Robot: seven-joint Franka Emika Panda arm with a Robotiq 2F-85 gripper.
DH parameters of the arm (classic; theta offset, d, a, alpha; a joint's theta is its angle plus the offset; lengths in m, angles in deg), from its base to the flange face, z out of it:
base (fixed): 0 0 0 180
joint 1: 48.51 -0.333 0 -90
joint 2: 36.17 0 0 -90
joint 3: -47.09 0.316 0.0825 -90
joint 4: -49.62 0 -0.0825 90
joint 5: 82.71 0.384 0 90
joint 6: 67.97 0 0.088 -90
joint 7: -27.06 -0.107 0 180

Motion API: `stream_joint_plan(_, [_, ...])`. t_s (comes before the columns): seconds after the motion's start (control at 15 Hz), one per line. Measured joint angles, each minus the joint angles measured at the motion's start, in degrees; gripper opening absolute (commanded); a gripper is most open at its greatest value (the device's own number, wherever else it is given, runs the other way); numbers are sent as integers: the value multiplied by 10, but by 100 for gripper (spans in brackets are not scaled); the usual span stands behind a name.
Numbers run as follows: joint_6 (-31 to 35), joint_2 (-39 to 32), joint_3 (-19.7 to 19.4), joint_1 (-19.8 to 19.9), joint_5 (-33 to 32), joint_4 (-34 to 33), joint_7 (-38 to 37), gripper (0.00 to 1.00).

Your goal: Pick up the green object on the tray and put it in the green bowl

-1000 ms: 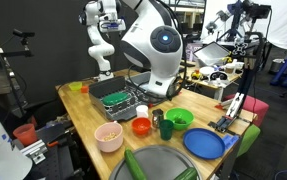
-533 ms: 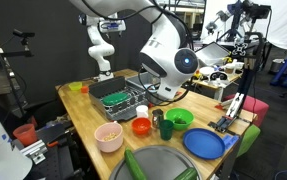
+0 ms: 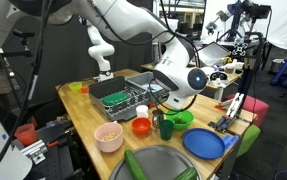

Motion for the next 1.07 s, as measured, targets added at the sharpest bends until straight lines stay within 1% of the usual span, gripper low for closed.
stream_joint_plan(0.2, [6, -27, -1, -1, -3, -33, -6, 25])
stream_joint_plan(0.47, [6, -29, -1, -2, -4, -37, -7, 25])
stream_joint_plan(0.53, [6, -29, -1, -2, -4, -37, -7, 6])
stream_joint_plan(0.87, [15, -30, 0, -2, -4, -38, -5, 6])
stream_joint_plan(1.07, [23, -46, 1, -7, -4, -55, 5, 6])
